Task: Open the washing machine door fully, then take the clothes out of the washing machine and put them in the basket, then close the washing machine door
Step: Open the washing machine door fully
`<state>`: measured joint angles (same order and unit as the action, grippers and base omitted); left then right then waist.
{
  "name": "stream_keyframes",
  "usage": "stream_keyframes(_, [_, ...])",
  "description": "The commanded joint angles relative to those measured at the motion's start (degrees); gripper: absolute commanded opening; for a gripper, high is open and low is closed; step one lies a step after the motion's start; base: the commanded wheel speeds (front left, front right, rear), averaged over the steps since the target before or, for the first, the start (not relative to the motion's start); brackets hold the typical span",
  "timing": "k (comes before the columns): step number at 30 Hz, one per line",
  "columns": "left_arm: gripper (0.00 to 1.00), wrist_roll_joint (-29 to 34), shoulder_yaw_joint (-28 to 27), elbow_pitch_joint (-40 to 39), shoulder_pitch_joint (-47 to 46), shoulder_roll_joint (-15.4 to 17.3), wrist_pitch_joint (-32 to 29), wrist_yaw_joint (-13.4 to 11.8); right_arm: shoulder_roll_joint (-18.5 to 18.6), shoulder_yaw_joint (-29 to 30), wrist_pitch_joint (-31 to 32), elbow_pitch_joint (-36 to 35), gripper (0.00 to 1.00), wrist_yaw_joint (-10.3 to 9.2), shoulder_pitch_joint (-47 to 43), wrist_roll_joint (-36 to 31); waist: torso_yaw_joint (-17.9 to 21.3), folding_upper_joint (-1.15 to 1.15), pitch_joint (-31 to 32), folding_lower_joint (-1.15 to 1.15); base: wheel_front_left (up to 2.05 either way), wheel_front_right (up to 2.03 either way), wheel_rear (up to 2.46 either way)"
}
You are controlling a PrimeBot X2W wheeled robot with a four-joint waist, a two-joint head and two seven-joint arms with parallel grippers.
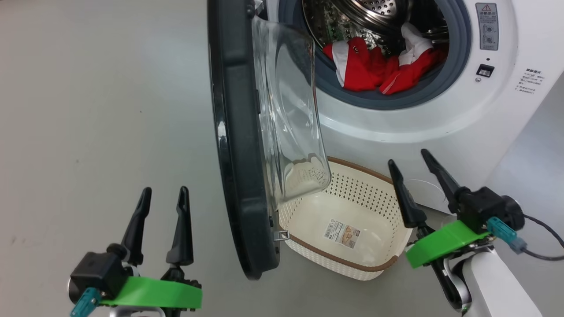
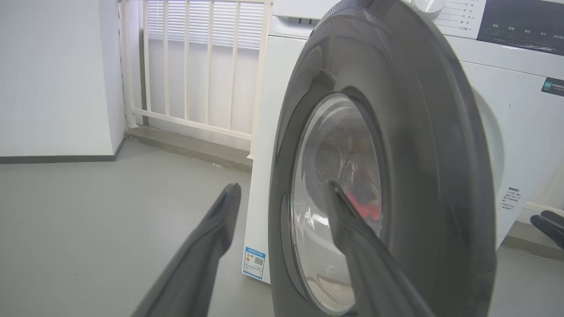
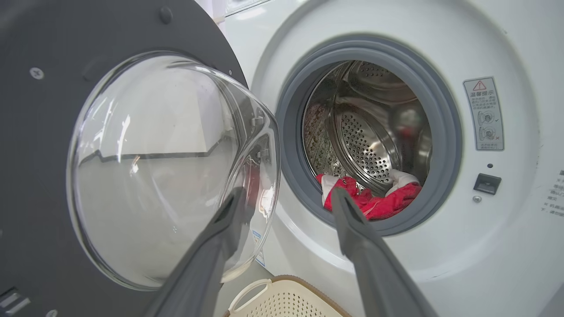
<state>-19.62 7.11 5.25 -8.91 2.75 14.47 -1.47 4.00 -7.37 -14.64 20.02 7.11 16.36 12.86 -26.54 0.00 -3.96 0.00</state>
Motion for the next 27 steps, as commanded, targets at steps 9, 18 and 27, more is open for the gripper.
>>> stream_keyframes(9, [1.00,1.9,-3.4,-1.9,0.7,0.2,0.5,1.0,-1.1,1.3,-0.4,-8.5,1.00,0.37,-6.7,-1.8,-0.3,0.00,0.1,0.00,0.00,0.00,0.00])
stream_keyframes(18, [1.00,2.2,-3.3,-1.6,1.2,0.1,0.5,0.9,-1.1,0.1,-0.4,-8.9,1.00,0.37,-8.1,-1.3,-0.3,0.00,0.5,0.00,0.00,0.00,0.00])
stream_keyframes(27, [0.00,1.5,-2.5,0.2,1.7,0.1,0.5,1.0,-1.1,0.2,-0.4,-8.5,1.00,0.37,-8.9,-1.3,-0.3,0.00,1.6,0.00,0.00,0.00,0.00])
